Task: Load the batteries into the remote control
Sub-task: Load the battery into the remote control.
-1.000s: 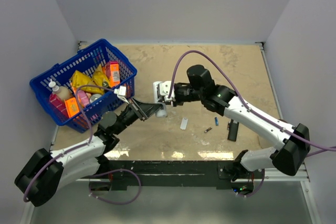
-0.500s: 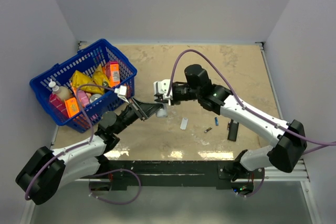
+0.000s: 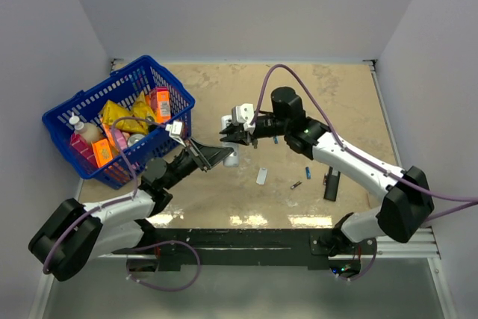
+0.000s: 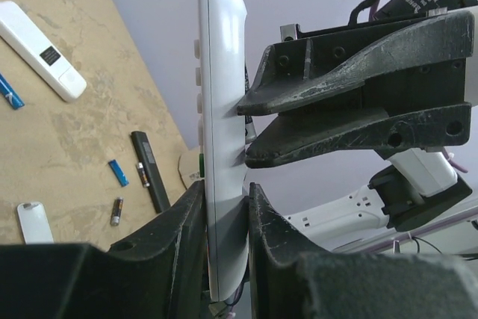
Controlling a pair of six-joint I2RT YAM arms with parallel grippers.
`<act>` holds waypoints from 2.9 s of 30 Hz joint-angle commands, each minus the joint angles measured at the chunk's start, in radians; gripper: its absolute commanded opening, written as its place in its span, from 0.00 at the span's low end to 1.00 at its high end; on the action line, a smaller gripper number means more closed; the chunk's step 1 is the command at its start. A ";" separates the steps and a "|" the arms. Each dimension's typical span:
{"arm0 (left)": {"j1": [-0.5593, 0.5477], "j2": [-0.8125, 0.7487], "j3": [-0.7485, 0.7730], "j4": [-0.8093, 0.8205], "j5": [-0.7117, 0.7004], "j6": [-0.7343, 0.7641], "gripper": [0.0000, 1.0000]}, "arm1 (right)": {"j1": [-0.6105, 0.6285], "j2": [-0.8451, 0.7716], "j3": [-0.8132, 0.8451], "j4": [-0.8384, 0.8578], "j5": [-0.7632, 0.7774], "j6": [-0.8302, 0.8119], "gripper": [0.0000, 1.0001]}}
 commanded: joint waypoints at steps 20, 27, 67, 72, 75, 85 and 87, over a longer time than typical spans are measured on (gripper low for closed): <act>-0.004 -0.030 0.085 0.219 0.100 0.070 0.00 | -0.042 0.063 0.092 -0.001 -0.031 0.128 0.21; 0.011 -0.016 0.071 0.131 0.051 0.038 0.00 | -0.044 0.009 0.175 0.016 -0.054 0.179 0.31; 0.029 -0.018 0.094 0.010 0.028 0.042 0.00 | 0.056 -0.109 0.063 -0.242 0.263 -0.074 0.29; 0.029 -0.025 0.096 0.008 0.028 0.048 0.00 | 0.063 -0.097 0.060 -0.237 0.293 -0.085 0.29; 0.029 -0.027 0.100 0.005 0.034 0.056 0.00 | 0.065 -0.095 0.051 -0.217 0.316 -0.088 0.29; 0.029 -0.027 0.140 -0.019 0.057 0.094 0.00 | 0.080 -0.069 0.049 -0.164 0.372 -0.063 0.16; 0.029 -0.027 0.151 -0.027 0.066 0.110 0.00 | 0.085 -0.060 0.046 -0.150 0.383 -0.056 0.13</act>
